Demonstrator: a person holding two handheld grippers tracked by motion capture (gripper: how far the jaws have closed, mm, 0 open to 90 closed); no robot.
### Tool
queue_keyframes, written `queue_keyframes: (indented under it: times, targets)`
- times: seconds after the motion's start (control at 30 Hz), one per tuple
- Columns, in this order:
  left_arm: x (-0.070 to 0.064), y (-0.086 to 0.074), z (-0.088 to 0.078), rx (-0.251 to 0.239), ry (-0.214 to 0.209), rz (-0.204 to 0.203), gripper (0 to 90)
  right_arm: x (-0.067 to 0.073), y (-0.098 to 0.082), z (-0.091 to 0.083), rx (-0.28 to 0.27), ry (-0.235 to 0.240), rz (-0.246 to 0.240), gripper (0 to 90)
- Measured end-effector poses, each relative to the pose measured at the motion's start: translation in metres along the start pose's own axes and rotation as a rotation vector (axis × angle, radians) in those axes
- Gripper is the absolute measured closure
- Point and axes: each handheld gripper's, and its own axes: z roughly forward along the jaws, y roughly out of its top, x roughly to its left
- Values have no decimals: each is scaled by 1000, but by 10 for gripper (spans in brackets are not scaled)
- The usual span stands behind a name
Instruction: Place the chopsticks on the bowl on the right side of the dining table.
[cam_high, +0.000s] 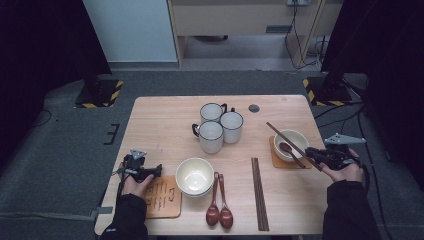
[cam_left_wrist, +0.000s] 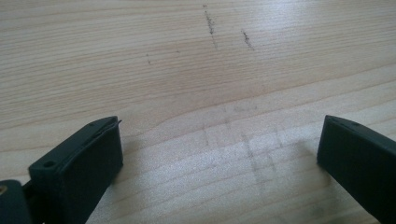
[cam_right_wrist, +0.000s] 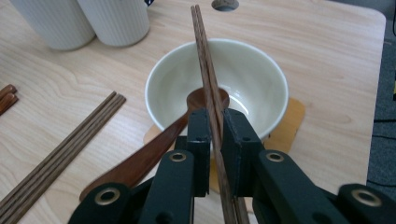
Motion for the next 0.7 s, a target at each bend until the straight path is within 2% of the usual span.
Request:
queue_keyframes:
  times: [0.13, 0.47, 0.7]
  targets:
    - [0, 0, 0, 0, 0, 0, 0, 3, -6, -3, 1, -6, 24, 833]
    - [0, 0, 0, 0, 0, 0, 0, 12, -21, -4, 46, -39, 8, 846]
    - [0, 0, 0, 0, 0, 0, 0, 12, -24, -3, 66, -49, 19, 854]
